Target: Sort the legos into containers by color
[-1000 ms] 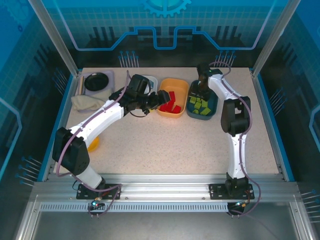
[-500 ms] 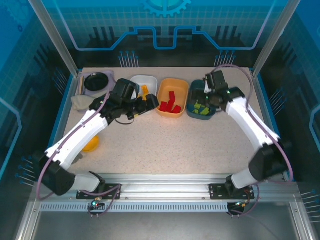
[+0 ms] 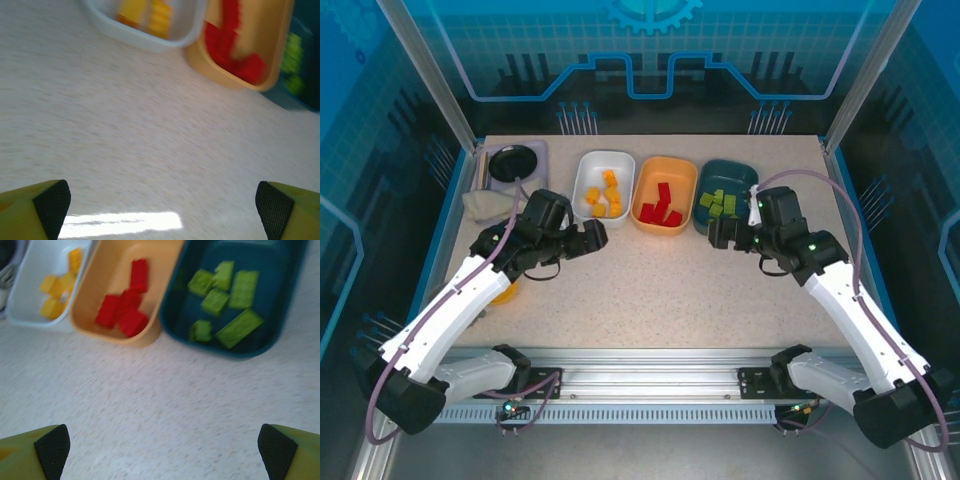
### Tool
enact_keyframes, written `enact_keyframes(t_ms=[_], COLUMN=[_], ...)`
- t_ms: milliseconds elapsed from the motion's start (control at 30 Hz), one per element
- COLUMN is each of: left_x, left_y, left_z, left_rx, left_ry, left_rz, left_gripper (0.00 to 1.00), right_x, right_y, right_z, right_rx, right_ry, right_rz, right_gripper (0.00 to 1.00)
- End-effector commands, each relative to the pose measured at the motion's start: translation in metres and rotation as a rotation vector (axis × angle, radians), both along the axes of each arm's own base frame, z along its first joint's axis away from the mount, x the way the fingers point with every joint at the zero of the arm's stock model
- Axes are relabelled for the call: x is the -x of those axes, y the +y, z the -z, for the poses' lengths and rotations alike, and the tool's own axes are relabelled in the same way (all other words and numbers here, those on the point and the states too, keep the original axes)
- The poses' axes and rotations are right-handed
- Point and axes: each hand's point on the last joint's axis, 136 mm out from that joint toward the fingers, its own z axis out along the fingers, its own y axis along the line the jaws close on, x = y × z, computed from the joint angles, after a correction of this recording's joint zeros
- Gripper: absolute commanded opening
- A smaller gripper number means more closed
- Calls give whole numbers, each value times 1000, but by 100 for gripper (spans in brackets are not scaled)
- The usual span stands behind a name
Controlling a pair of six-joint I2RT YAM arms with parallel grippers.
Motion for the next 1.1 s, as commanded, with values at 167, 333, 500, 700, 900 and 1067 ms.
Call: enact_keyframes(t_ms=[167,333,500,700,900,1067], left_x=[-8,-9,-26,-73,-116,-124], left_y=[109,128,139,132,143,140], left_z=[19,74,113,121,119,111], left_rx=[-456,-514,-475,-421,-358,-370], left_ry=[-377,-309,-293,-327,-383,-448], left_rz=[-231,-153,-187,-145,-172,-103], left_gripper=[99,99,99,99,99,99], right_x=[-27,-32,-53,-93,-120,-106], right_y=[-76,-86,-89,-82,-84,-77], right_z=[34,82,125,122,130,134], right_rx=[266,336,337,318,249,229], right_ry=[-206,-237,-218,-326,-352,-461], right_rz=[199,182,134,70,43,6], right_gripper=[100,100,100,100,100,100])
